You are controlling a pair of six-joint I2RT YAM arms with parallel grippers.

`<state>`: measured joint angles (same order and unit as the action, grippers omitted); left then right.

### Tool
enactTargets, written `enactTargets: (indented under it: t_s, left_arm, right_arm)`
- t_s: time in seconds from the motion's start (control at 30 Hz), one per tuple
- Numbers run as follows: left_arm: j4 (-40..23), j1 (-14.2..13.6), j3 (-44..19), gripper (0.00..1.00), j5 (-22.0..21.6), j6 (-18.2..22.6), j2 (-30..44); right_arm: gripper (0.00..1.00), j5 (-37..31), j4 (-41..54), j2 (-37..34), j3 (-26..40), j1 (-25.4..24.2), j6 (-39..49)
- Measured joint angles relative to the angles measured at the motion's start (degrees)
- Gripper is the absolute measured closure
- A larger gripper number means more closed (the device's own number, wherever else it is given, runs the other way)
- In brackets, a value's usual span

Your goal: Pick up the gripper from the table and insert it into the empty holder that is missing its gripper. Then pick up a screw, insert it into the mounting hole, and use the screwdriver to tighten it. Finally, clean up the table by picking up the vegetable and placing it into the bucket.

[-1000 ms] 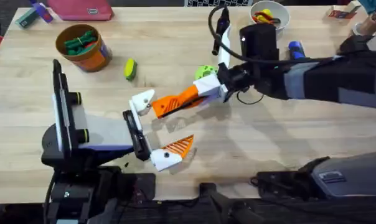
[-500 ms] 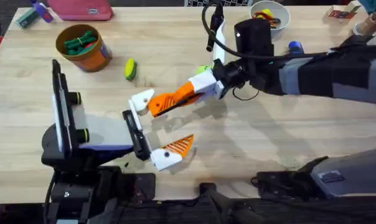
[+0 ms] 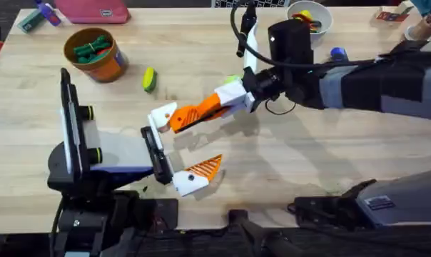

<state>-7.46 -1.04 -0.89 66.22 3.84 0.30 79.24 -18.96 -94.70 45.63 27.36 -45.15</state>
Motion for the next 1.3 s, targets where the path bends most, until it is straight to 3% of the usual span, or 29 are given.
enactTargets:
  t_s: [1.3]
  left_arm:
    - [0.11,0.24,0.00,0.015,-0.92,-0.83,0.00]
  right_arm:
    - [0.993,-8.78,-5.07,0.02,1.03,4.41,-5.91]
